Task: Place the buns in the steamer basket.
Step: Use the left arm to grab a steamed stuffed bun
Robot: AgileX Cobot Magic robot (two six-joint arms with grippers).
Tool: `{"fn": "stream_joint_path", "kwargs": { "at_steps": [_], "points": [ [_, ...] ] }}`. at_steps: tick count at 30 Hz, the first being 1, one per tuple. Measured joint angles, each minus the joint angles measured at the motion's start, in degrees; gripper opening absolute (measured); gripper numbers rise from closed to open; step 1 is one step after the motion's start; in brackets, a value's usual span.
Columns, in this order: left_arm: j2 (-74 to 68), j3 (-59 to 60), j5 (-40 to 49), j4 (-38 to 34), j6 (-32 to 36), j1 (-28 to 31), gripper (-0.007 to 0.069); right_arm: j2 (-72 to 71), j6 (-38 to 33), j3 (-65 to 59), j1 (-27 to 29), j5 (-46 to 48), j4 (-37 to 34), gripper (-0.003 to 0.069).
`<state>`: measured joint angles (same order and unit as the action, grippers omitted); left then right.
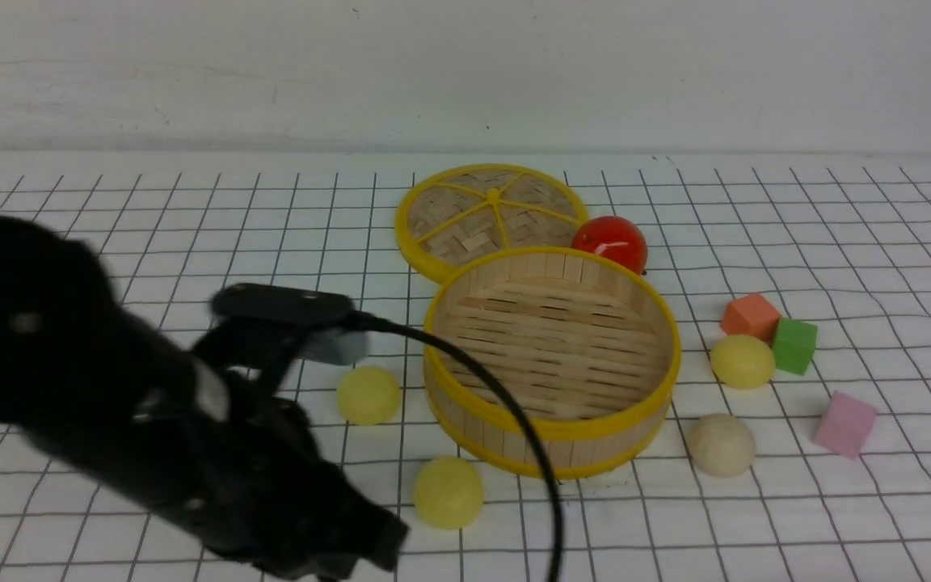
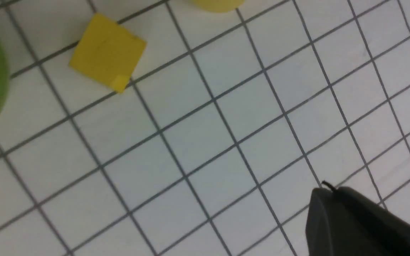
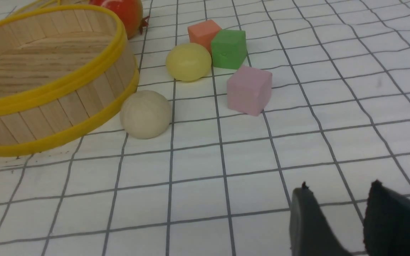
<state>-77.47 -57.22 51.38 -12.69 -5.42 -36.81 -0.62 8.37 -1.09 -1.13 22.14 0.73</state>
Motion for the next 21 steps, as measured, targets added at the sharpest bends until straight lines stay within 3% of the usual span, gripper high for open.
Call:
{"fn": "stream_joint_path", "kwargs": {
  "at_steps": [8,11,12,15,21],
  "points": [
    [-16.3,-10.6,-3.3,4.3,-0.2,-1.0,0.0027,0.0,0.0,0.0,0.0,0.0,0.0,0.0239],
    [-21.5,-14.9,-3.8,7.7,-0.2,-1.0,0.016,0.0,0.0,0.0,0.0,0.0,0.0,0.0239],
    [-21.7,-15.1,-3.8,7.8,-0.2,-1.0,0.0169,0.0,0.0,0.0,0.0,0.0,0.0,0.0239],
    [-25.2,-17.6,-4.3,9.6,-0.2,-0.9,0.0328,0.0,0.0,0.0,0.0,0.0,0.0,0.0239],
    [-28.9,-19.3,-5.1,8.6,-0.3,0.5,0.0391,0.0,0.0,0.0,0.0,0.0,0.0,0.0239]
  ]
}}
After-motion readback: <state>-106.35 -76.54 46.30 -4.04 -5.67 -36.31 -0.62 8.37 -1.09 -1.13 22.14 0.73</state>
